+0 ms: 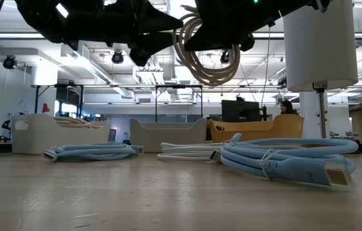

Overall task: Sort HDMI cables
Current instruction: Put the brown HDMI cable into the white bin

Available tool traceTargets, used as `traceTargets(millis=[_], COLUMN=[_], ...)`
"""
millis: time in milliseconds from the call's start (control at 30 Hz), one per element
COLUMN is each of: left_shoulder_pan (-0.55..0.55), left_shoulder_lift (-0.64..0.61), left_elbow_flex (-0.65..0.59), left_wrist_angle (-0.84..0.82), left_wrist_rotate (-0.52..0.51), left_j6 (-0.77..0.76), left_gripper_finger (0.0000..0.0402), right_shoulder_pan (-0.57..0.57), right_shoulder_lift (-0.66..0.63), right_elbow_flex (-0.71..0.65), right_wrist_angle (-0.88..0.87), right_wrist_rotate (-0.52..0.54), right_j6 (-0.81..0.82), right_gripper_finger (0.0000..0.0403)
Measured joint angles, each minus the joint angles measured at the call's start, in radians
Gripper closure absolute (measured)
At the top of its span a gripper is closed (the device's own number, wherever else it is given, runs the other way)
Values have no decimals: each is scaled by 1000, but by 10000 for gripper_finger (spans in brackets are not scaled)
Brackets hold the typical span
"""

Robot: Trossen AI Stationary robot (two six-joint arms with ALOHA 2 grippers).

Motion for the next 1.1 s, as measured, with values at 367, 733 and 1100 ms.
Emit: traceTargets(millis=[367, 733, 1100], left_shoulder_pan=[-4, -4, -4], left_shoulder_lift=[165, 130, 128], left_elbow_flex=[128, 125, 125], left_wrist_angle=[-1, -51, -84], left_wrist_rotate=[8, 8, 7], left_j6=[-3, -5, 2], left_gripper_finger=[187, 297, 368], right_shoulder_pan=[0, 0, -1], right_shoulder_lift=[0, 0, 0], right_elbow_flex=[-2, -2, -2], right_wrist_angle=[-12, -11, -14], right_wrist_rotate=[-6, 5, -3], right_j6=[-6, -15, -9], right_gripper_finger=[390, 390, 323])
